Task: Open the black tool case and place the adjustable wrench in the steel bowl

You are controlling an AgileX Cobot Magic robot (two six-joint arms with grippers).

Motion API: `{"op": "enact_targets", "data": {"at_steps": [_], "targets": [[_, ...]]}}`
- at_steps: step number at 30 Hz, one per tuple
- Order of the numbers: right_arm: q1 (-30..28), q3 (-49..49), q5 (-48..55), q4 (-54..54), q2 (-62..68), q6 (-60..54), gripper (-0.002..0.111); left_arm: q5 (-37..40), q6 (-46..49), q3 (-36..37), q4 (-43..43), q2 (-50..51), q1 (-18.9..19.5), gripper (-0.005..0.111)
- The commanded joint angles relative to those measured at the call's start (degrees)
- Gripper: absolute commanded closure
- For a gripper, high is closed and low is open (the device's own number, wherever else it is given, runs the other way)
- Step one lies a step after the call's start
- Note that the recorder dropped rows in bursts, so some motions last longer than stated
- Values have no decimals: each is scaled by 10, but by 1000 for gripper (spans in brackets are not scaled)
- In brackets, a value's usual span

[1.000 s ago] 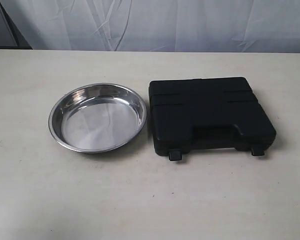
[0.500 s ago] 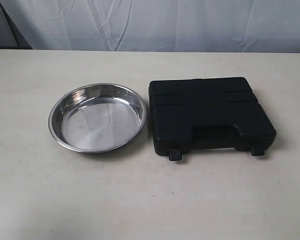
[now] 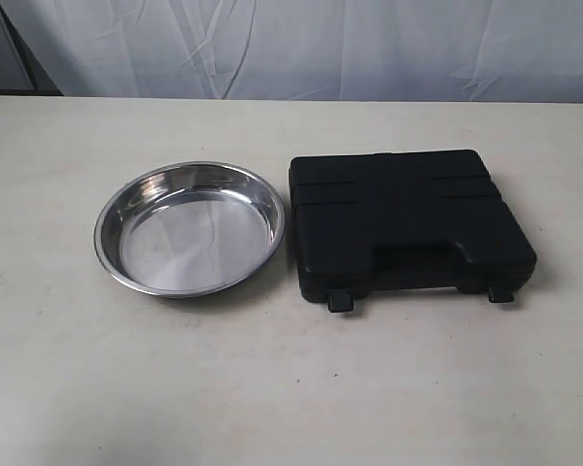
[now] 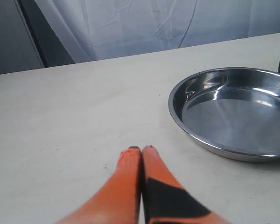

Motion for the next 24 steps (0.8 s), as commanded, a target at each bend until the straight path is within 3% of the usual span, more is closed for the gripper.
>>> {"op": "enact_targets", "data": {"at_steps": [1, 10, 18, 24], "targets": [[14, -68, 47, -235, 124, 43, 109, -5, -3, 1, 0, -3, -3, 106], [22, -121, 126, -420, 374, 30, 109, -5, -3, 1, 0, -3, -3, 106], [91, -130, 126, -418, 544, -44, 109, -5, -3, 1, 0, -3, -3, 106], [176, -129, 87, -292, 627, -43, 109, -5, -3, 1, 0, -3, -3, 106]]}}
